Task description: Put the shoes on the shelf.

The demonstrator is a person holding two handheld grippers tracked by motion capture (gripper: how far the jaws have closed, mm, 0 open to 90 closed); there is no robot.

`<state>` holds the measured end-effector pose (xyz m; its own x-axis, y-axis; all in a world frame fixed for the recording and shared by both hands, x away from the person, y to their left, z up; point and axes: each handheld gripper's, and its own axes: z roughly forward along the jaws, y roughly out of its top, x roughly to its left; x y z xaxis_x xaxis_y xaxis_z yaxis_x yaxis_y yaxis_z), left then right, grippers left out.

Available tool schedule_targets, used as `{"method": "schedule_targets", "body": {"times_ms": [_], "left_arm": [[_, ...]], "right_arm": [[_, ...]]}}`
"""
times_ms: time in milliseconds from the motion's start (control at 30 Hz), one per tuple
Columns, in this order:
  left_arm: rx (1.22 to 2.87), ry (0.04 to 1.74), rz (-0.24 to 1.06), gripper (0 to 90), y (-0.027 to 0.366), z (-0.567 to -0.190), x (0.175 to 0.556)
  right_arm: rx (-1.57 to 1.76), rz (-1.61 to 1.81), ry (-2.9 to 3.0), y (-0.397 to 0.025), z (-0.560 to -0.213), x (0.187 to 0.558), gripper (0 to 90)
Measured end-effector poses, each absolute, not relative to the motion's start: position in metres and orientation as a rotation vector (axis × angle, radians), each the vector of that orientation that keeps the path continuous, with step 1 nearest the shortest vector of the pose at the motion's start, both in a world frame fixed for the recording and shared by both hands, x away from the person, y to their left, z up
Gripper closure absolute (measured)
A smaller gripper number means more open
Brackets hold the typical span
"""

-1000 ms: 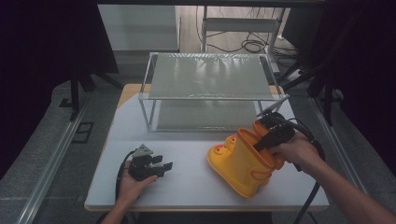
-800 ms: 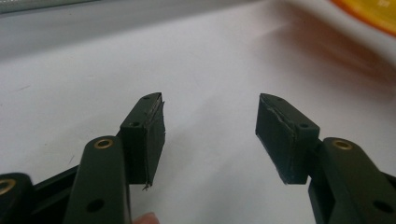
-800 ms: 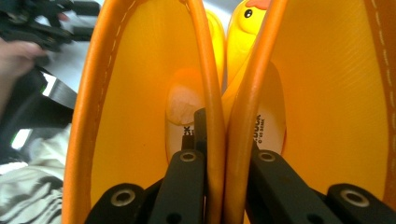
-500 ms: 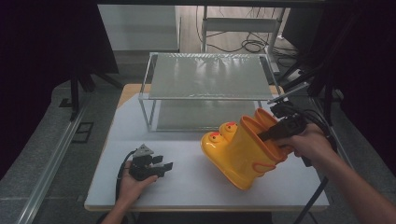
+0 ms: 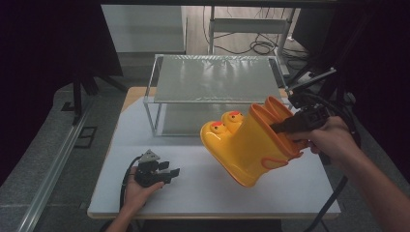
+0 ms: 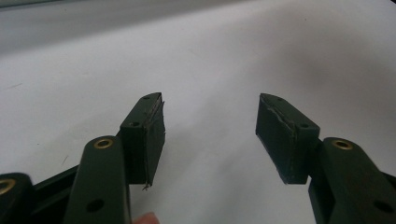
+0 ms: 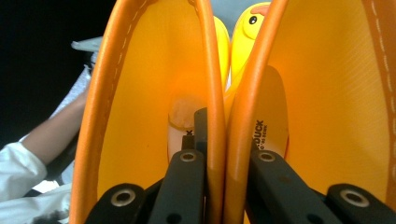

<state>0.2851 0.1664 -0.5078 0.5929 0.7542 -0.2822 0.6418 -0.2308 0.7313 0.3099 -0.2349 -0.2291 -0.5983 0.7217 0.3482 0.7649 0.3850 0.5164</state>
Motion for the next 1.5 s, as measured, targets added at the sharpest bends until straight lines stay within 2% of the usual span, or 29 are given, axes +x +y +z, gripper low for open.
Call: {"method": "schedule_targets", "body": {"times_ms": [333, 700, 1267, 1500], "left_arm": [[1.952, 1.111, 0.159, 41.8, 0.166, -0.508, 0.285], [1.954, 1.112, 0.159, 41.7, 0.167, -0.509, 0.286], [1.955, 1.116, 0.162, 41.6, 0.168, -0.509, 0.286], [1.958, 1.11, 0.162, 41.5, 0.169, -0.509, 0.286]], "right_arm": [[-1.3, -1.152, -2.54, -0.224, -0.191, 0.309, 86.8], [-1.323, -1.283, -2.524, -0.228, -0.164, 0.335, 86.8], [-1.438, -1.347, -2.454, -0.209, -0.159, 0.423, 86.8], [-1.52, -1.353, -2.407, -0.202, -0.167, 0.459, 86.8]]}}
